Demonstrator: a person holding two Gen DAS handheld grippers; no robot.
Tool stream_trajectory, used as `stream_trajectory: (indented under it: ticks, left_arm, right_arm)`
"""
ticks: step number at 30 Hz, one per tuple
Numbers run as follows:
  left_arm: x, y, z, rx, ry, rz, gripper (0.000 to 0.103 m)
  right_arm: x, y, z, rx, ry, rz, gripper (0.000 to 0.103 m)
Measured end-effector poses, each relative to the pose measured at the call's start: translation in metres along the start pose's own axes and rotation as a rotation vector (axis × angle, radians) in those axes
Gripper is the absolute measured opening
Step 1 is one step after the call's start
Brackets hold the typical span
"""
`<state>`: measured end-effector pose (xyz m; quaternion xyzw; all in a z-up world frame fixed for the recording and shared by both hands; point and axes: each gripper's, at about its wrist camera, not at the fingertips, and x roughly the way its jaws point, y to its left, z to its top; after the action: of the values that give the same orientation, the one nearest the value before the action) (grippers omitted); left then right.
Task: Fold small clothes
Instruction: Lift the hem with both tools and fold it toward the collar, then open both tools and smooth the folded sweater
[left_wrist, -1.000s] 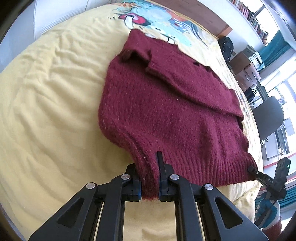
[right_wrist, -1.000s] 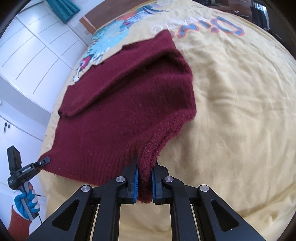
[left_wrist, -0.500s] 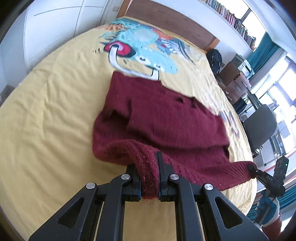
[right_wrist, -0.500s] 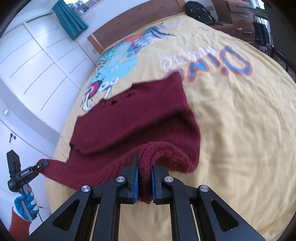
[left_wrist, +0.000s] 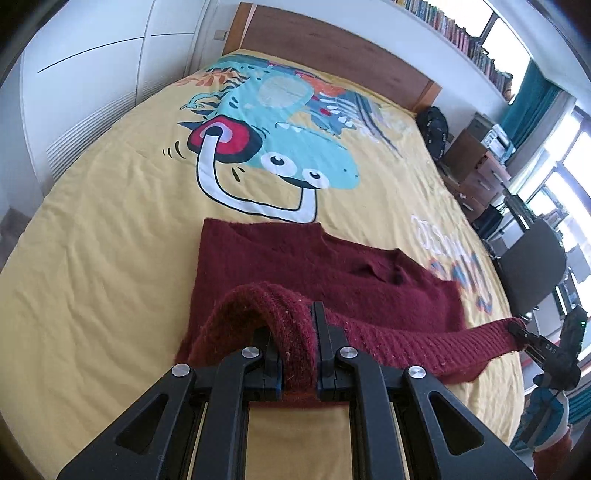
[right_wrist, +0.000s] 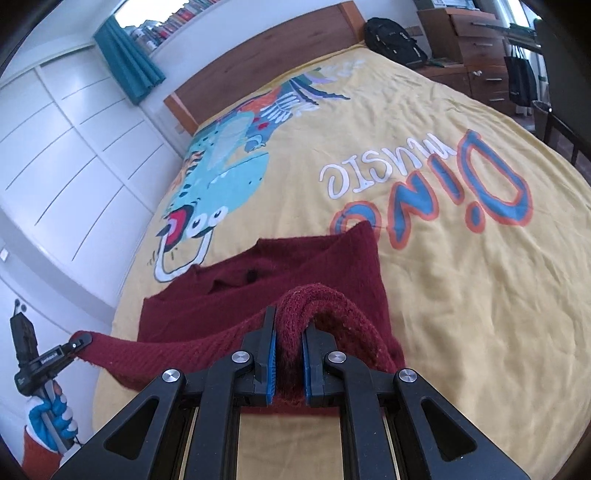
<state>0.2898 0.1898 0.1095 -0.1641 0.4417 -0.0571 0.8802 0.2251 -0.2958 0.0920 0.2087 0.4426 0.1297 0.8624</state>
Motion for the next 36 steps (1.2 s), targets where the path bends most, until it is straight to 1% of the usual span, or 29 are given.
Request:
stream_trajectory:
  ticks: [7, 10, 15, 17, 18, 19, 20, 21, 22, 23, 25, 27, 28, 29, 31, 36]
  left_arm:
    - [0.063, 0.015, 0.021, -0.014, 0.055, 0.052, 0.009]
    - [0.089, 0.020, 0.024, -0.022, 0.090, 0.079, 0.009]
    - [0.124, 0.032, 0.024, -0.033, 0.148, 0.131, 0.011]
    - [0.132, 0.036, 0.023, -0.038, 0.166, 0.136, 0.012]
    - [0.136, 0.038, 0.024, -0.045, 0.176, 0.137, 0.013]
    - [0.139, 0.040, 0.025, -0.053, 0.182, 0.133, 0.015]
    - [0.142, 0.043, 0.025, -0.069, 0.187, 0.124, 0.020]
    - [0.141, 0.044, 0.026, -0.084, 0.190, 0.112, 0.024]
    - [0.141, 0.046, 0.027, -0.099, 0.193, 0.097, 0.032]
    - [0.140, 0.047, 0.028, -0.114, 0.193, 0.081, 0.037]
    - [0.137, 0.047, 0.032, -0.134, 0.187, 0.062, 0.039]
    - [0.131, 0.047, 0.035, -0.143, 0.174, 0.050, 0.044]
    - [0.126, 0.047, 0.037, -0.141, 0.160, 0.059, 0.051]
    - [0.122, 0.047, 0.039, -0.142, 0.151, 0.065, 0.053]
    - [0.113, 0.049, 0.042, -0.152, 0.139, 0.063, 0.053]
    - [0.089, 0.052, 0.047, -0.142, 0.102, 0.096, 0.053]
  right_arm:
    - [0.056, -0.015, 0.022, 0.037, 0.038, -0.028, 0.011]
    - [0.080, -0.022, 0.028, 0.052, 0.062, -0.053, 0.011]
    - [0.113, -0.030, 0.030, 0.064, 0.112, -0.104, 0.013]
    - [0.124, -0.034, 0.031, 0.072, 0.130, -0.120, 0.017]
    - [0.128, -0.035, 0.032, 0.075, 0.133, -0.126, 0.021]
    - [0.131, -0.036, 0.033, 0.079, 0.129, -0.133, 0.024]
    - [0.132, -0.037, 0.034, 0.085, 0.126, -0.137, 0.027]
    - [0.133, -0.038, 0.036, 0.097, 0.121, -0.138, 0.040]
    - [0.134, -0.040, 0.038, 0.109, 0.115, -0.143, 0.064]
    - [0.133, -0.042, 0.040, 0.115, 0.107, -0.160, 0.070]
    - [0.130, -0.045, 0.045, 0.115, 0.096, -0.164, 0.071]
    - [0.126, -0.047, 0.048, 0.112, 0.094, -0.159, 0.071]
    - [0.123, -0.048, 0.050, 0.105, 0.090, -0.162, 0.071]
    - [0.120, -0.048, 0.051, 0.099, 0.085, -0.161, 0.071]
    - [0.111, -0.047, 0.053, 0.089, 0.072, -0.161, 0.071]
    - [0.087, -0.040, 0.056, 0.051, 0.035, -0.175, 0.071]
